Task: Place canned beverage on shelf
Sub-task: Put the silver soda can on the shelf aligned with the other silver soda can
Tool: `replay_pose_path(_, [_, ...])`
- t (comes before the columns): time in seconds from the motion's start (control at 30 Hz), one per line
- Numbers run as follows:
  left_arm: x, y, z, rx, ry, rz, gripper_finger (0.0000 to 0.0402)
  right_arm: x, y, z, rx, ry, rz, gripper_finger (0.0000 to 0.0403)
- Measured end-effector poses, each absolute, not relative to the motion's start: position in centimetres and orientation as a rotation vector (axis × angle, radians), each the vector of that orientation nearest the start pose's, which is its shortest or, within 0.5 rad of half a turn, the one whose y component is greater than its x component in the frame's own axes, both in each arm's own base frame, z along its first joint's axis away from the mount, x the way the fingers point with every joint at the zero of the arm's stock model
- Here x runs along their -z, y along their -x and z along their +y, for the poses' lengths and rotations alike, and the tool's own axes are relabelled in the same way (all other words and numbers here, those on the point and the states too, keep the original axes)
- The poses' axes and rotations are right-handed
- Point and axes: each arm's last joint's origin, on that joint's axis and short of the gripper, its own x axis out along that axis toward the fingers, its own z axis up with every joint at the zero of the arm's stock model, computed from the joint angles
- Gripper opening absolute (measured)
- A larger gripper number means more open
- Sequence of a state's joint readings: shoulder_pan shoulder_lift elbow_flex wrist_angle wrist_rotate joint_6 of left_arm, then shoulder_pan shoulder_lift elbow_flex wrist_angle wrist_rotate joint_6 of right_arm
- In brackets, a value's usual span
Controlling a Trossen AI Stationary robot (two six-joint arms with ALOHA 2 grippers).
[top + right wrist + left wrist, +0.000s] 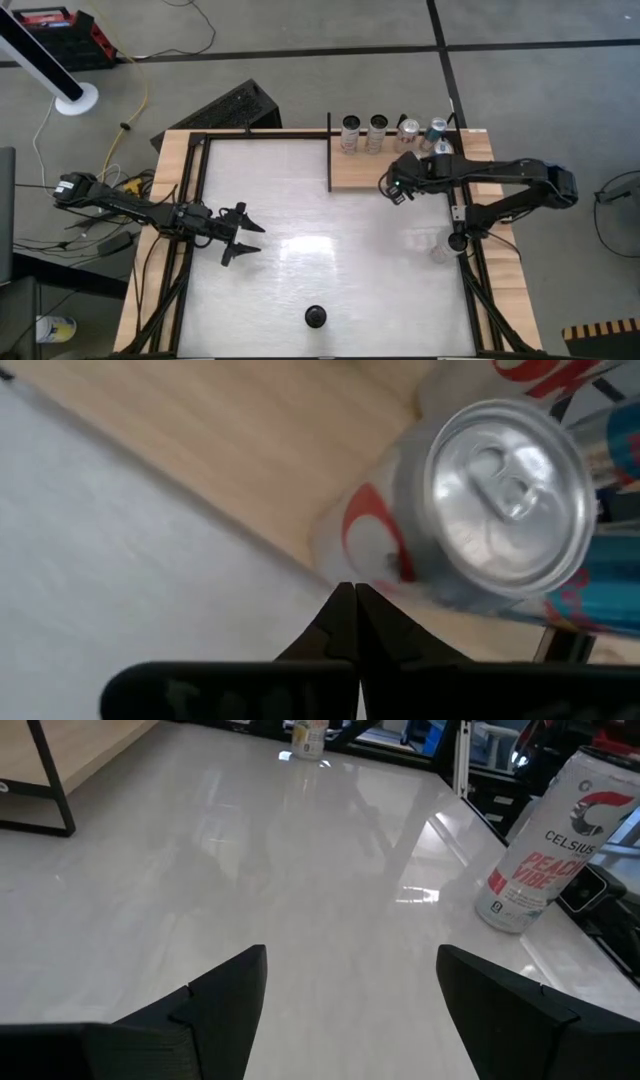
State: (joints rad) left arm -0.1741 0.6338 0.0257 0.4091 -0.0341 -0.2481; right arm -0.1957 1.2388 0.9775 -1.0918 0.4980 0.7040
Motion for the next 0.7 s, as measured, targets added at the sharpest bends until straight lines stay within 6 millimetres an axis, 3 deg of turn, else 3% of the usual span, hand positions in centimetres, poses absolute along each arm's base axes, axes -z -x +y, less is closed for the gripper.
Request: replay_pose_path(0.7, [-15.0, -13.5, -2.3, 0.115, 0.223, 0.214, 0.0277, -25.9, -19.6, -8.6, 1.102, -0.406, 1.022, 0.0019])
